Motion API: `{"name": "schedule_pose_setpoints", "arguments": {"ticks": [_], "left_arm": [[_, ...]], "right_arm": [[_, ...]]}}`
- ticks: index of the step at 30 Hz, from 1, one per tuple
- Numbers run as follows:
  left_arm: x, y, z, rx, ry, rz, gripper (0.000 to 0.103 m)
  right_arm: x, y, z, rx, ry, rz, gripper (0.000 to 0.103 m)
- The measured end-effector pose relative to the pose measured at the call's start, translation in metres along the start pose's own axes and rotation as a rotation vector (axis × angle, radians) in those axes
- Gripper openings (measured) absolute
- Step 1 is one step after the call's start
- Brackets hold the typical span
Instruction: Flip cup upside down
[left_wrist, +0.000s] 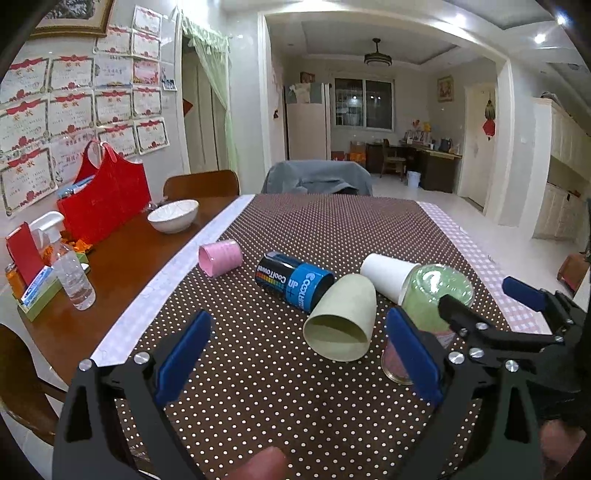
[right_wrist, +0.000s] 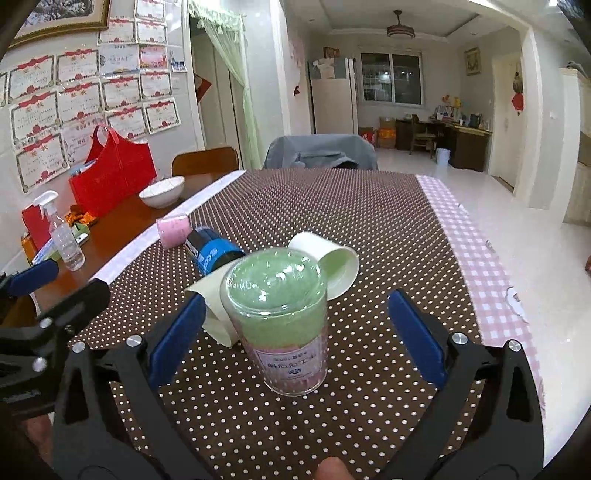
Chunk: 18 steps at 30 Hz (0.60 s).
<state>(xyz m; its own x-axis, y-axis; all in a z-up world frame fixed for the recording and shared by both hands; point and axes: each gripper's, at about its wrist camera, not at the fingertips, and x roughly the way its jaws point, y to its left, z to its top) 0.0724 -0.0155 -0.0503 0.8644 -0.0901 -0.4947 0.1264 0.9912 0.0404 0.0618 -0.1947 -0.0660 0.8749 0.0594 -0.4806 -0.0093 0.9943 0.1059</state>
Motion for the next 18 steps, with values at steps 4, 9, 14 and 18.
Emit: {"name": "schedule_pose_setpoints", "arguments": {"ticks": [4,9,14,18], "left_arm": [[-0.015,0.001,0.004,-0.002,-0.038,0.012,0.094],[-0.032,0.005,0.009,-0.018,-0.072,-0.007,0.094],[-0.052,0.011,0.012,-0.017,-0.111,0.006,0.094],[-0.069,0.013,0.017,0.002,-0.139,0.024,0.094]], "right_arm": [[-0.019,-0.003,0.004,0.012,-0.023,-0.007,0.097],[-0.040,0.001,0.013,0.020,-0.047,-0.022,0.097],[-0.060,0.005,0.018,0.033,-0.063,-0.024,0.097],[-0.079,0.013,0.022,0.029,-0.076,-0.037,0.097]]}}
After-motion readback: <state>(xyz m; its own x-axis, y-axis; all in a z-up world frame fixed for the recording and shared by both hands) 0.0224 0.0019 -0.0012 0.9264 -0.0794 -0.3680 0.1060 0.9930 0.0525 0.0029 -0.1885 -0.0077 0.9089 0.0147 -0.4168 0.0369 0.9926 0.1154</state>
